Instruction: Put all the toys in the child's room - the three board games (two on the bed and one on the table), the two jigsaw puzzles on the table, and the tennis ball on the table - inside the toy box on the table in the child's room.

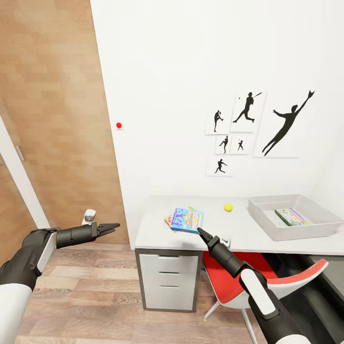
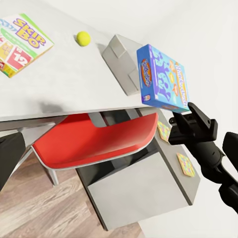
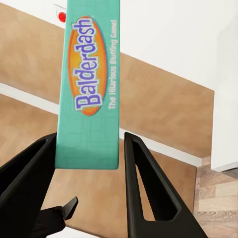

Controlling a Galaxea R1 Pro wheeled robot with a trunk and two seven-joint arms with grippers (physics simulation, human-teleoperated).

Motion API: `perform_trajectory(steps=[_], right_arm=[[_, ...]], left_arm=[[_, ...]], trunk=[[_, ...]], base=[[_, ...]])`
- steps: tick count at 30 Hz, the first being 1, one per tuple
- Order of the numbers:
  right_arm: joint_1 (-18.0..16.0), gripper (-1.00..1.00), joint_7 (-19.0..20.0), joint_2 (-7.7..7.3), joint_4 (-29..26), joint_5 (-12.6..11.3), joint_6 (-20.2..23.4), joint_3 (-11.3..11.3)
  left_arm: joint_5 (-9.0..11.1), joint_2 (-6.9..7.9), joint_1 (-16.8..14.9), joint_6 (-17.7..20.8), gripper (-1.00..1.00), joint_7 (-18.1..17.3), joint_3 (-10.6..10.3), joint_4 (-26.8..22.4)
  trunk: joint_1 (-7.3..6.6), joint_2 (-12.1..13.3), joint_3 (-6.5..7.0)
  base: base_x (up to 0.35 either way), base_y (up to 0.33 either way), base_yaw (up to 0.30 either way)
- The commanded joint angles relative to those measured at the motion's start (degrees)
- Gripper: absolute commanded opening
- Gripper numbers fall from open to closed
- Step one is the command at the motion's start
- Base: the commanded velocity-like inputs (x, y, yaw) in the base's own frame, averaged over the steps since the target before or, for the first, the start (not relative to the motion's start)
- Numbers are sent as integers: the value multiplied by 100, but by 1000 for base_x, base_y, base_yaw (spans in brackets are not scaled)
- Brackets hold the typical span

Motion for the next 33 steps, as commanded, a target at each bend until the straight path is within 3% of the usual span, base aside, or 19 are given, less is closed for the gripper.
perform_trajectory(steps=[1,7,22,33], right_arm=[[-6,-100,-2,-5,5,-60,32,7],[-7,-100,-2,-3,20,-55,32,7],[-7,-100,-2,-2,23,-53,33,7],[-5,-100,-2,-2,23,-53,32,7]], left_arm=[[16,1,-5,41,100,-4,0,1],[16,1,-5,41,100,-5,0,1],[23,1,-5,41,100,-5,9,1],[24,1,-5,41,100,-6,9,1]], trunk=[[4,-13,-13],[4,-13,-13],[4,-13,-13],[4,-13,-13]], base=[[0,-3,0],[0,-1,-116],[3,0,-259],[154,0,-267]])
